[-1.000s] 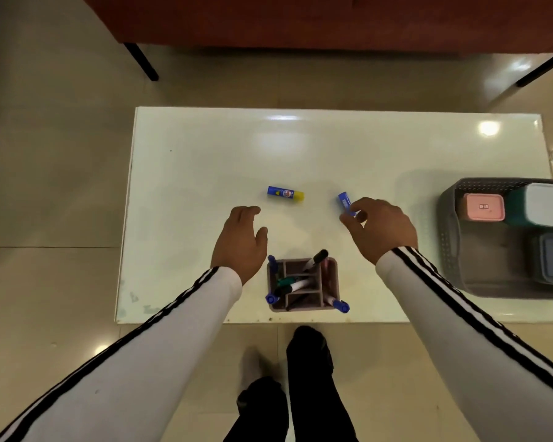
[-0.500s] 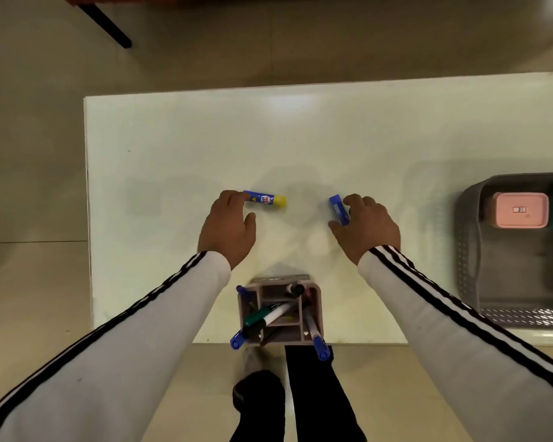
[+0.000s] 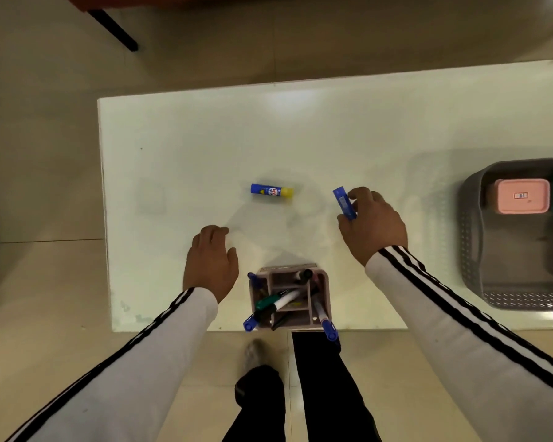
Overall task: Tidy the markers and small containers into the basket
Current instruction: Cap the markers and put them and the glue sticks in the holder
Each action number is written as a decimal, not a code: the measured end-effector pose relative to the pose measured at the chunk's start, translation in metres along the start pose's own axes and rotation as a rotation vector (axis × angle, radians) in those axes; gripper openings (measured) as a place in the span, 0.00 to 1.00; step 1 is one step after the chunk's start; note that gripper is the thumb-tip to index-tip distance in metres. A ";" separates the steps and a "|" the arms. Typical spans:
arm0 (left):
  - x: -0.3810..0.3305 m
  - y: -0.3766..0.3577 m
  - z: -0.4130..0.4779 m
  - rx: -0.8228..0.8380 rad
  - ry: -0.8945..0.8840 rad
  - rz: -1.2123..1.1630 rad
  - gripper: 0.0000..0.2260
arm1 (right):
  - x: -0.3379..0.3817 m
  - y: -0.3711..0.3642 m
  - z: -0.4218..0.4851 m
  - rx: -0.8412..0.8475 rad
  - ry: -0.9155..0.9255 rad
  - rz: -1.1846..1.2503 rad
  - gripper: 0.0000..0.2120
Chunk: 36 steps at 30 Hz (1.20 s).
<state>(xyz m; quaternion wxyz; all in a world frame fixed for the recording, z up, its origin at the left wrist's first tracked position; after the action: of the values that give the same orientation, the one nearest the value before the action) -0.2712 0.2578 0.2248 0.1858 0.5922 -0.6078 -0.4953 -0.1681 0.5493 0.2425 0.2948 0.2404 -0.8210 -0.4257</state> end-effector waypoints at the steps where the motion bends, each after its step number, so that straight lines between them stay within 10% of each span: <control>1: 0.005 0.003 -0.007 -0.003 0.003 -0.005 0.18 | 0.006 0.008 -0.011 -0.023 0.010 0.024 0.17; 15: 0.066 -0.038 -0.122 0.199 -0.098 0.113 0.28 | 0.075 -0.004 -0.213 0.021 0.307 -0.340 0.07; 36: 0.053 -0.033 -0.138 0.190 -0.221 0.095 0.29 | 0.109 -0.029 -0.189 0.044 0.257 -0.519 0.13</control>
<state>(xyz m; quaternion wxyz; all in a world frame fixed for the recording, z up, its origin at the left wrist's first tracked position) -0.1534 0.1640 0.2391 0.0844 0.5195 -0.6961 -0.4883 -0.1107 0.3585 0.3360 0.2721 0.5008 -0.6971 -0.4350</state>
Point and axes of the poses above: each hand's wrist, its own z-axis towards the middle knuckle, its own y-axis out of the back of the hand, x = y × z, the point moved 9 cm from there along z, towards the middle knuckle, and after that the axes turned 6 degrees about -z, right-handed, at the moved point
